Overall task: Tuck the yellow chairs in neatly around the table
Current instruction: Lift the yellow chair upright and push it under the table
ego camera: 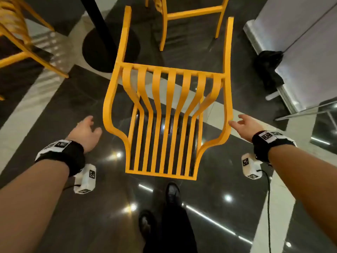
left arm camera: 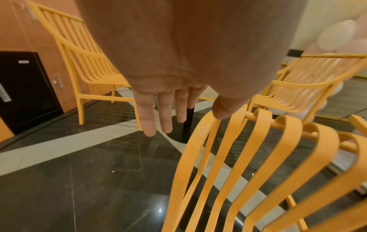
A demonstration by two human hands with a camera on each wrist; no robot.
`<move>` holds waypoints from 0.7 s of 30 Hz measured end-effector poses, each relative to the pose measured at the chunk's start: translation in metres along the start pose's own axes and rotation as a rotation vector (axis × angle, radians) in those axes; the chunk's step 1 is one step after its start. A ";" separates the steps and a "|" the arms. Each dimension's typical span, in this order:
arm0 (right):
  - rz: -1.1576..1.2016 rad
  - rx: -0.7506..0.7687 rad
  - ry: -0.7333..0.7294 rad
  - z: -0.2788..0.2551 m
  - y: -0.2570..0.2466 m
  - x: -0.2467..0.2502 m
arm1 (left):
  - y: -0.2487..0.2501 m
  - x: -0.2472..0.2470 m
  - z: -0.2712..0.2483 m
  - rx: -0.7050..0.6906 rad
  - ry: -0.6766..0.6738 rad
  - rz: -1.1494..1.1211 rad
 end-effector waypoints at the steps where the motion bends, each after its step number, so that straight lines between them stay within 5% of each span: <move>1: 0.022 -0.008 -0.004 0.008 0.001 -0.006 | 0.004 -0.005 0.013 0.026 0.016 -0.041; 9: 0.172 0.001 -0.066 0.061 0.023 -0.063 | 0.001 -0.057 0.094 0.157 0.086 -0.214; 14: 0.294 -0.027 -0.062 0.058 0.042 -0.086 | -0.004 -0.066 0.091 0.135 0.121 -0.354; 21: 0.462 -0.047 0.086 0.047 0.021 -0.053 | 0.002 -0.046 0.078 0.087 0.157 -0.460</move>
Point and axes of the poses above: each hand's wrist, its own z-axis towards the middle knuckle, its own x-axis out of the back of the hand, y = z × x, the point moved 6 cm from there along z, towards the middle knuckle, and after that the axes turned 8 degrees about -y, right-handed, at the moved point
